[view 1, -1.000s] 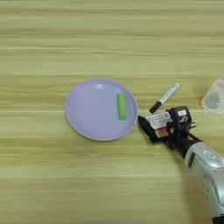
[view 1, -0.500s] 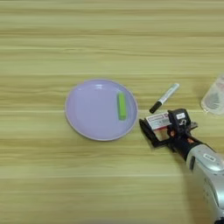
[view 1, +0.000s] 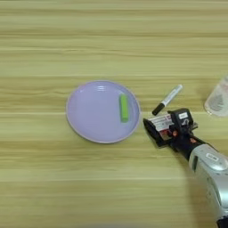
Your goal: Move the objects on the table
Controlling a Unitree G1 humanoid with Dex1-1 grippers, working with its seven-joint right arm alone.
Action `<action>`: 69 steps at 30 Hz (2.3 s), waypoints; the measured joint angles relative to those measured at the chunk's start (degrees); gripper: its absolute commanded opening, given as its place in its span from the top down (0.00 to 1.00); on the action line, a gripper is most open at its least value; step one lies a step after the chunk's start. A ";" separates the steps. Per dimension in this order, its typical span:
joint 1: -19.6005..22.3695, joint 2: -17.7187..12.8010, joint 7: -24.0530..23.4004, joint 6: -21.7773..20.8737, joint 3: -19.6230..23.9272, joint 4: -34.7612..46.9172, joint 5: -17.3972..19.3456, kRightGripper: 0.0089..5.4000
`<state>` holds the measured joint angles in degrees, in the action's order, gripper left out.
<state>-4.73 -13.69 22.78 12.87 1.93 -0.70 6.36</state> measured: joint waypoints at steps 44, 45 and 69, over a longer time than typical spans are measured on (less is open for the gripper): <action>5.46 -6.14 5.72 9.74 1.96 16.09 3.56 0.26; 6.82 -6.14 6.42 10.48 1.10 16.44 3.93 0.26; 25.73 2.90 16.86 10.85 -20.05 -0.97 1.61 0.26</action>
<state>21.00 -10.79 39.64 23.72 -18.13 -1.68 7.97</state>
